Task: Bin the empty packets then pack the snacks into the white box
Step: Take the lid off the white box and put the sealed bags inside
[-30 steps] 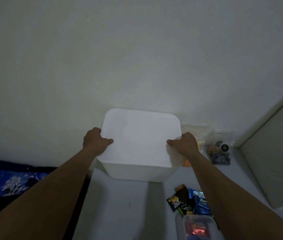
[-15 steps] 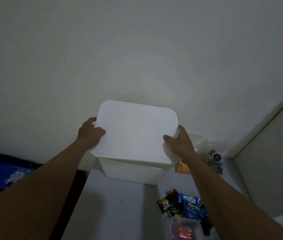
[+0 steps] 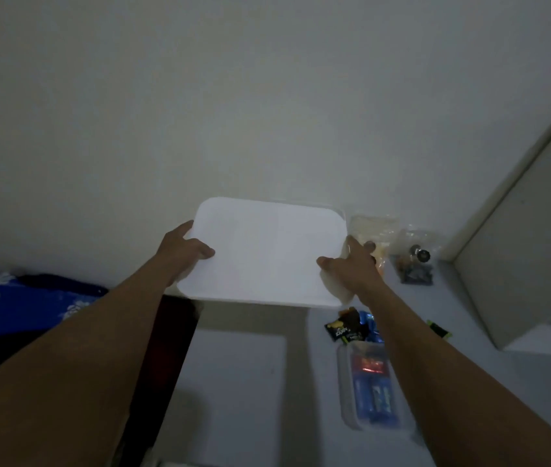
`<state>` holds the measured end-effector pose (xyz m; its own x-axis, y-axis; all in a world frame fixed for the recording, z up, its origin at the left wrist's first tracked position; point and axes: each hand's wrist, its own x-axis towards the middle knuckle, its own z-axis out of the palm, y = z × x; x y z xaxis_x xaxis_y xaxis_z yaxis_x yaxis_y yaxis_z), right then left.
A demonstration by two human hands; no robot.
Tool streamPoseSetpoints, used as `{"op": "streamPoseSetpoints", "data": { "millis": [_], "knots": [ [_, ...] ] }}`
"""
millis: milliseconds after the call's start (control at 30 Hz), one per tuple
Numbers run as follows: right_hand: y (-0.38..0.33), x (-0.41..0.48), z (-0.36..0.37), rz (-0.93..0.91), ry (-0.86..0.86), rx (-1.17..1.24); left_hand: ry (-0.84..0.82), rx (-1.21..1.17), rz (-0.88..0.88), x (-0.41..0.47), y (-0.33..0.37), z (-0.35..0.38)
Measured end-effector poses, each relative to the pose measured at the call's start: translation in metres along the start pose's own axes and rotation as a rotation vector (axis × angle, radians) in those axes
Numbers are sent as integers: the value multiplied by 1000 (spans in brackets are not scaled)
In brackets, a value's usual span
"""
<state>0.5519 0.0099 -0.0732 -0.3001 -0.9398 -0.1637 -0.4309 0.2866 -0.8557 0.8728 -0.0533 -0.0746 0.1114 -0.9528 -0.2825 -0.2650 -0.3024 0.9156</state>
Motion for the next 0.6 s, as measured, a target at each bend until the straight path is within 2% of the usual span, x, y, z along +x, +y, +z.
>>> {"op": "streamPoseSetpoints", "data": {
  "millis": [133, 300, 600],
  "knots": [
    [20, -45, 23, 32, 63, 48, -36, -38, -19, -32, -36, -10],
    [56, -85, 56, 105, 103, -22, -102, -44, -68, -50, -88, -10],
    [139, -99, 99, 305, 57, -162, -117, 80, -196, -43, -184, 14]
  ]
}}
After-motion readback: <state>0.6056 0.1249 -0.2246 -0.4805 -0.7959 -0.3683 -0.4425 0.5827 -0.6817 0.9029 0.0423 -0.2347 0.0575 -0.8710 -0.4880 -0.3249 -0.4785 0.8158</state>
